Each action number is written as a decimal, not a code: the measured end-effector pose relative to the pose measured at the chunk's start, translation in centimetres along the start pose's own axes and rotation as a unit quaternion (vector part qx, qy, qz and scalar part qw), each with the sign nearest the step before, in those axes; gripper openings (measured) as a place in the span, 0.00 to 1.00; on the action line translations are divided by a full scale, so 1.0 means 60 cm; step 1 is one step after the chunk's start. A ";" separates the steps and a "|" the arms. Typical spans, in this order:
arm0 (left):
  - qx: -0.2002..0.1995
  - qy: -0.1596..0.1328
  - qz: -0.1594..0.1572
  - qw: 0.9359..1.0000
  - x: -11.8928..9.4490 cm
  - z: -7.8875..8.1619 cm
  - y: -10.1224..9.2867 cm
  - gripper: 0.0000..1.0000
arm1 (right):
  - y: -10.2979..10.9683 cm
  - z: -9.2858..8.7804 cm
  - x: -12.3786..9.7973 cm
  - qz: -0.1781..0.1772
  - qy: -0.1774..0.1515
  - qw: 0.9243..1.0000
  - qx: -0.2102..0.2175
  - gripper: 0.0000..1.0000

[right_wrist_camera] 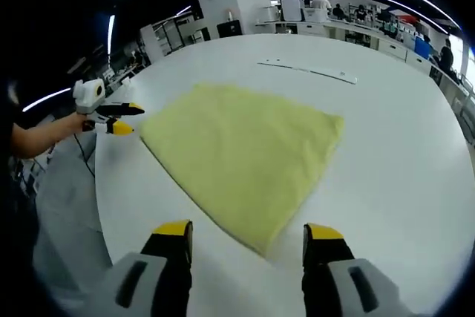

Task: Fold the garment on the visible template until the final outline fits inside the template.

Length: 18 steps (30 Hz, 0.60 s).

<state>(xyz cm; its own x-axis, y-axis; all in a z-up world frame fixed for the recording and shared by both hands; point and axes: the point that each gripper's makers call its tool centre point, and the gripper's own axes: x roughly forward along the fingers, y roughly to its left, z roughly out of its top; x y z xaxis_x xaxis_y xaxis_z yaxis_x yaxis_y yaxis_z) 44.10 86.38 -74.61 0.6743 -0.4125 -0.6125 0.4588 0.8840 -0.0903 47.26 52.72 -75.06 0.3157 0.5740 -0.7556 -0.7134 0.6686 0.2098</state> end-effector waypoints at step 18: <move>-0.034 0.013 -0.021 0.999 0.011 -0.031 -0.024 0.12 | -0.015 -0.017 0.004 -0.009 -0.017 0.999 0.025 0.20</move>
<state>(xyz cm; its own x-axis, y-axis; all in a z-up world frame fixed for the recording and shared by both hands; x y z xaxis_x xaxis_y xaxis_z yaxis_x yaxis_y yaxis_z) 42.78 85.23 -76.35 0.6394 -0.4437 -0.6280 0.4452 0.8795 -0.1681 47.31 51.78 -76.04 0.3500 0.5771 -0.7379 -0.6750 0.7015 0.2286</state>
